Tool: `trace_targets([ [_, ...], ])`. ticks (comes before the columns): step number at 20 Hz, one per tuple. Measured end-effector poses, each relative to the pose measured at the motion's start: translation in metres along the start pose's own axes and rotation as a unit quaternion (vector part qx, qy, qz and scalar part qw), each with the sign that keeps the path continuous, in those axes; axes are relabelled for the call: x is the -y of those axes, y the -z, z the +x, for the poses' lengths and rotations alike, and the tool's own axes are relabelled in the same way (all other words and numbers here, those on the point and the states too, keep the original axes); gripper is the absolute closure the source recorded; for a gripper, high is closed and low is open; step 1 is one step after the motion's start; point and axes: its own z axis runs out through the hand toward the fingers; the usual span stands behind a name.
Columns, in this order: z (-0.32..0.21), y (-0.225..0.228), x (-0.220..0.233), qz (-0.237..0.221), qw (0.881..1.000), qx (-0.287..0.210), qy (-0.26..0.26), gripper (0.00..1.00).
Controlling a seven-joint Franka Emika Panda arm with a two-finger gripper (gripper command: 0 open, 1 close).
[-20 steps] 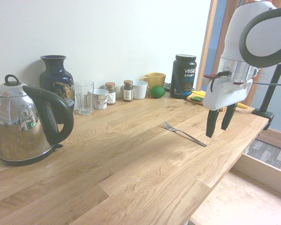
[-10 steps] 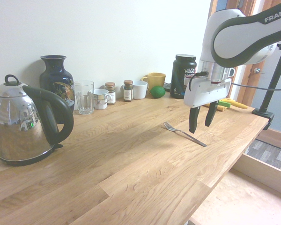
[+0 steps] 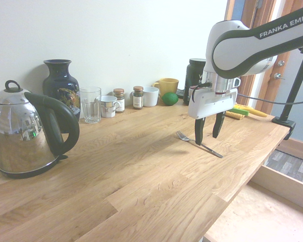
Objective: Put fork in the drawer
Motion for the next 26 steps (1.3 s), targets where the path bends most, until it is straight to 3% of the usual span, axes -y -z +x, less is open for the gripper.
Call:
trace_targets([
  [16,0.012,-0.007,0.026,-0.002,1.0,0.002,-0.005,0.0],
  [17,0.012,-0.006,0.027,-0.002,1.0,0.002,-0.006,1.0],
  [26,0.02,-0.009,0.033,0.001,1.0,-0.002,-0.012,1.0],
])
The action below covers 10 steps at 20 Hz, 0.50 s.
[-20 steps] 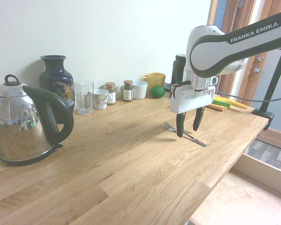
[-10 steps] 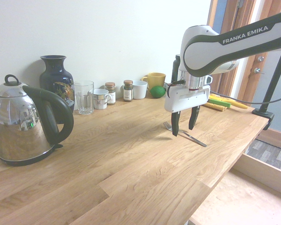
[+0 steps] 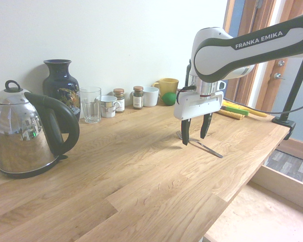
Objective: Put fork in the drawer
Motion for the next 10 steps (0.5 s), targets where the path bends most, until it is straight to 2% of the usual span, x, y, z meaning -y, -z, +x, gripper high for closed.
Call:
trace_targets([
  [10,0.0061,-0.0046,-0.0054,-0.004,1.0,0.002,-0.006,1.0],
])
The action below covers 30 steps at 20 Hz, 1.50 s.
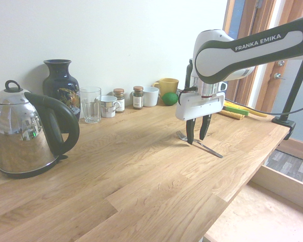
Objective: Put fork in the drawer
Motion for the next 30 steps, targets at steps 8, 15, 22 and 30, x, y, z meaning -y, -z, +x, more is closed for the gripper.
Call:
trace_targets([
  [8,0.0,-0.003,0.002,-0.001,1.0,0.001,0.001,1.0],
  [15,0.001,-0.002,0.003,-0.002,1.0,0.003,0.001,1.0],
  [22,0.001,0.0,0.004,-0.001,1.0,0.002,0.001,1.0],
  [30,-0.001,0.018,0.01,0.011,1.0,-0.008,0.005,1.0],
])
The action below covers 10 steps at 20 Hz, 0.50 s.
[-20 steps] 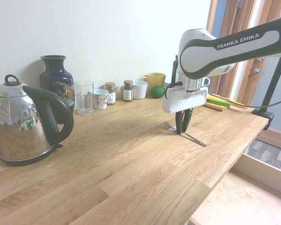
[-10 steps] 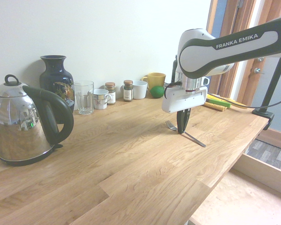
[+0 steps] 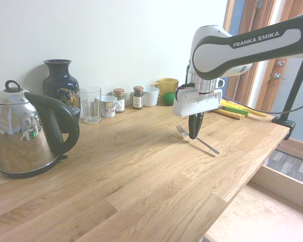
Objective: Put fork in the drawer
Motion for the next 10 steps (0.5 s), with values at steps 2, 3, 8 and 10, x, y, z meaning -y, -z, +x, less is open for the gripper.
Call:
trace_targets([
  [2,-0.002,0.01,0.002,0.005,1.0,-0.004,0.002,1.0],
  [3,-0.004,0.016,0.002,0.008,1.0,-0.006,0.003,1.0],
  [8,-0.015,0.043,-0.005,0.018,1.0,-0.013,0.006,1.0],
  [10,-0.02,0.047,-0.013,0.021,1.0,-0.014,0.01,1.0],
])
